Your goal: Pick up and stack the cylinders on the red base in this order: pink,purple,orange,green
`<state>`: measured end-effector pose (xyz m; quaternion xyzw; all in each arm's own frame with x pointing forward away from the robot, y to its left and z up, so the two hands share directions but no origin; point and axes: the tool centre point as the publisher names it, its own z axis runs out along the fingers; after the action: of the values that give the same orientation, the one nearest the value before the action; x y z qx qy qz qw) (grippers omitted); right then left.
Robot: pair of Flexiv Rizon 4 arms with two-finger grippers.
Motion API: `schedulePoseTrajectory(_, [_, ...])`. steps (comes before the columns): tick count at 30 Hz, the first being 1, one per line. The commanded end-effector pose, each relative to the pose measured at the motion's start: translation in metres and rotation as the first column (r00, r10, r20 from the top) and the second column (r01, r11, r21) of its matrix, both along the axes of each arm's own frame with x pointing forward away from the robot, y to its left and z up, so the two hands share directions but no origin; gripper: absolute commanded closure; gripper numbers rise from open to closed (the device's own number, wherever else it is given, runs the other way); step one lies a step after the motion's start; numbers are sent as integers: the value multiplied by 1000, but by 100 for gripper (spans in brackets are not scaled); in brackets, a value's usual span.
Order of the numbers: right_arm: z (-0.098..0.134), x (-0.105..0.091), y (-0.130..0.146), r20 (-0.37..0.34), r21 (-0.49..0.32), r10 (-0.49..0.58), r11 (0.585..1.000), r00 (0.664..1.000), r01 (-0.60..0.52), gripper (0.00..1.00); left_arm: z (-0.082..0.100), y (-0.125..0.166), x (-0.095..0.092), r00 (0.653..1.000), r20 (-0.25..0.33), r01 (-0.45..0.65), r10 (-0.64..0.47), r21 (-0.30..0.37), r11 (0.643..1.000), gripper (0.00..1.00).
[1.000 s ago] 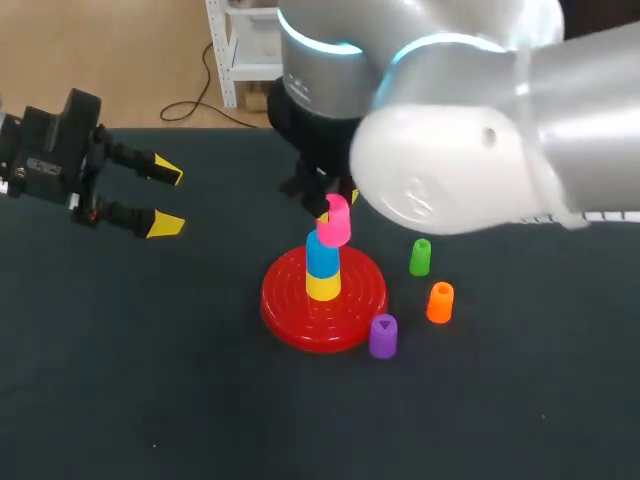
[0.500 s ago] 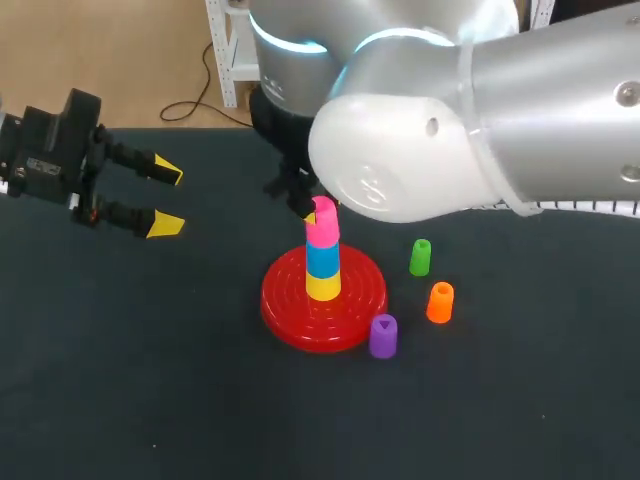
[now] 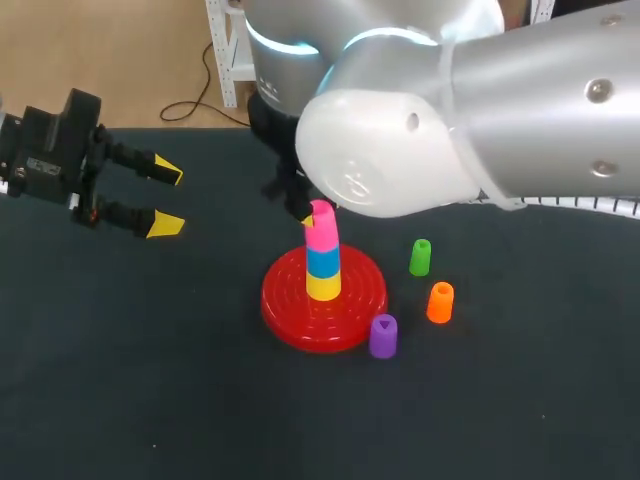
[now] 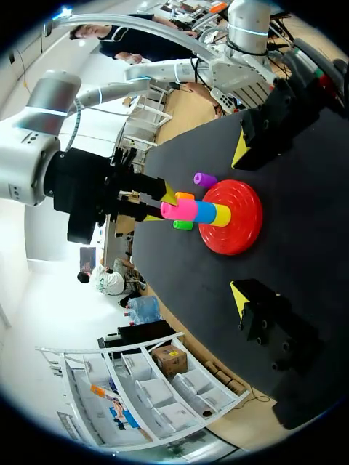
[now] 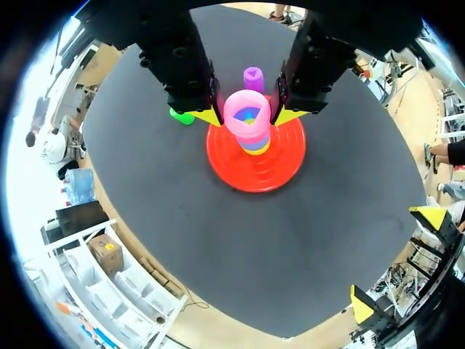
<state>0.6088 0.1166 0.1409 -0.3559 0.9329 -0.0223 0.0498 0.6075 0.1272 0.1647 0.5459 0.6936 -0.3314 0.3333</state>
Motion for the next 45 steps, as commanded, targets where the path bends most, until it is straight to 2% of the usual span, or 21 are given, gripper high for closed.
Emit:
schedulePoseTrajectory(1, [-2, -2, -1, -1, 5, 0, 1000, 1000, 0, 100, -1, 1, 1, 1000, 1, 2, -2, -2, 1000, 0])
schedulePoseTrajectory(15, [-32, -2, -9, -35, -17, -51, 999, 998, 50, 100, -1, 1, 1, 1000, 1, 2, -2, -2, 1000, 0])
schedulePoseTrajectory(19, [-30, -2, -8, -39, -23, -52, 998, 998, 51, 100, -1, 1, 1, 1000, 1, 2, -2, -2, 1000, 0])
schedulePoseTrajectory(20, [-28, -3, -7, -34, -24, -45, 999, 998, 44, 96, -1, 1, 1, 1000, 1, 2, -2, -2, 1000, 0])
schedulePoseTrajectory(21, [-25, -4, -7, -22, -25, -35, 999, 999, 34, 79, -1, 1, 1, 1000, 1, 2, -2, -2, 1000, 0])
schedulePoseTrajectory(22, [-22, -6, -8, -6, -36, -29, 999, 1000, 28, 0, -1, 1, 1, 1000, 1, 2, -2, -2, 1000, 0])
schedulePoseTrajectory(29, [14, -30, -19, 83, 45, 30, 998, 996, -34, 0, -1, 1, 1, 1000, 1, 2, -2, -2, 1000, 0])
schedulePoseTrajectory(33, [20, -42, -35, 101, 63, 36, 997, 994, -43, 0, -1, 1, 1, 1000, 1, 2, -2, -2, 1000, 0])
schedulePoseTrajectory(37, [13, -48, -52, 90, 51, 17, 998, 996, -22, 0, -1, 1, 1, 1000, 1, 2, -2, -2, 1000, 0])
schedulePoseTrajectory(45, [-27, -56, -71, 35, -25, -41, 999, 999, 42, 0, -1, 1, 1, 1000, 1, 2, -2, -2, 1000, 0])
